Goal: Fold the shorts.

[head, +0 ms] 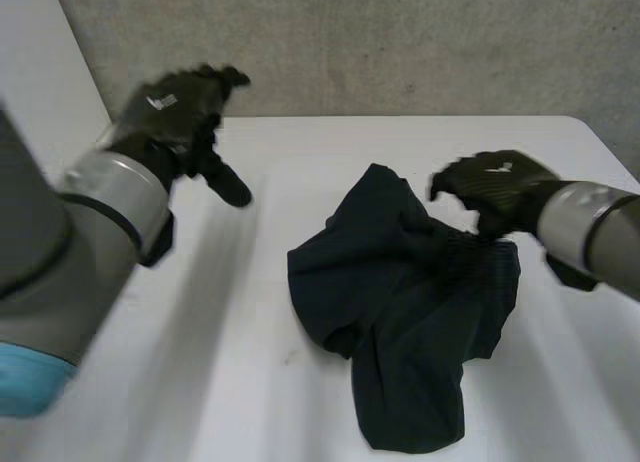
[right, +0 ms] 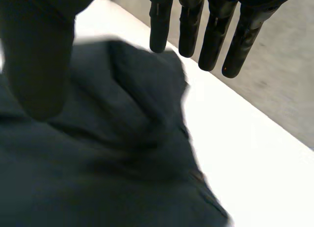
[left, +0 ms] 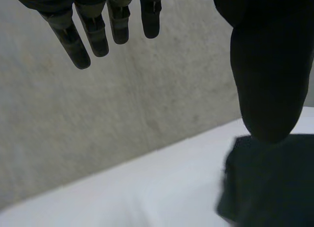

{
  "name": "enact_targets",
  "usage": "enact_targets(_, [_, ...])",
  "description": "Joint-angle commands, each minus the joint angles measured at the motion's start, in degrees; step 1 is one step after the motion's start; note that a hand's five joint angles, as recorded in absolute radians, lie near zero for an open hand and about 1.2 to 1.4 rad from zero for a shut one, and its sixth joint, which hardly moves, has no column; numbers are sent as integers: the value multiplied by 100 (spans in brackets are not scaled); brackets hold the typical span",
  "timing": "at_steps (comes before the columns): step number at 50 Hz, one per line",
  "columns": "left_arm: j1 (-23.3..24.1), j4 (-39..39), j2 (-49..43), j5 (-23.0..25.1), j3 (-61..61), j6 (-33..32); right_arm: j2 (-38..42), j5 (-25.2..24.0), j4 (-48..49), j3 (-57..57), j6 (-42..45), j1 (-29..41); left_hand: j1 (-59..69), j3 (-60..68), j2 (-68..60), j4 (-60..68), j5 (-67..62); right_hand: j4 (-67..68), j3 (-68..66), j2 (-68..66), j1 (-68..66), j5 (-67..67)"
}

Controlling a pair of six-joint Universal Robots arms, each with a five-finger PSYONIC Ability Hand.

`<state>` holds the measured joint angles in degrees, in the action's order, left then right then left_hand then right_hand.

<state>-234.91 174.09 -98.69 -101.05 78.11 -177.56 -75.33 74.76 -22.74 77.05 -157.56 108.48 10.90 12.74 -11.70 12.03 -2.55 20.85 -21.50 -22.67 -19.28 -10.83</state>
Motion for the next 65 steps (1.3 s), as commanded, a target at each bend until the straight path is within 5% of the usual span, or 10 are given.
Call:
enact_targets(1, [700, -24, -730, -223, 240, 925, 9, -681, 630, 908, 1437, -933, 67, -118, 14, -47, 99, 33, 32, 149, -191, -36])
enact_targets(10, [1500, 28, -1723, -179, 117, 1259, 659, -1543, 1456, 1576, 2141, -1531, 335, 151, -255, 222, -169, 184, -119, -3, -342, -187])
enact_targets(17, [1729, 55, -2312, 189, 20, 1259, 880, -1570, 1500, 1594, 2159, -1523, 386, 202, -306, 273, -220, 806, -741, -624, -963, -809])
enact_targets(25, [1852, 73, -2699, 692, -41, 1286, 888, -1552, 1676, 1664, 2107, -1505, 470, 286, -390, 357, -304, 4499, -4434, -4318, -4657, -4502])
enact_targets(35, [1931, 327, -3069, -300, -357, 1189, 836, -1535, 1676, 1822, 2071, -1453, 6906, 6722, -6826, 6793, -6740, 5915, -5850, -5733, -6072, -5917])
enact_targets(41, [1695, 345, -2780, -679, -367, 900, 450, -1508, 1694, 1875, 1407, -962, 6910, 6726, -6830, 6797, -6745, 5915, -5850, -5733, -6072, -5917])
enact_targets(48, [596, 362, -2172, -504, -278, -663, 141, -1324, 1931, 1665, -36, -469, 6910, 6726, -6830, 6797, -6745, 5915, -5850, -5733, -6072, -5917])
enact_targets(56, [182, 740, -2304, 146, -375, -2475, 1228, 316, 2432, 683, -900, 1243, 6375, 6191, -6295, 6262, -6209, 5915, -5850, -5733, -6072, -5917])
enact_targets(62, [-46, 1127, -2357, 120, -86, -2863, 1802, 1058, 2301, 179, -899, 1588, 3253, 3069, -3173, 3140, -3087, 5521, -5456, -5339, -5679, -5524])
enact_targets(65, [-73, 1119, -2190, 76, 178, -2863, 1794, 1111, 2248, 144, -899, 1589, 1127, 943, -1047, 1014, -961, 2280, -2215, -2098, -2437, -2282])
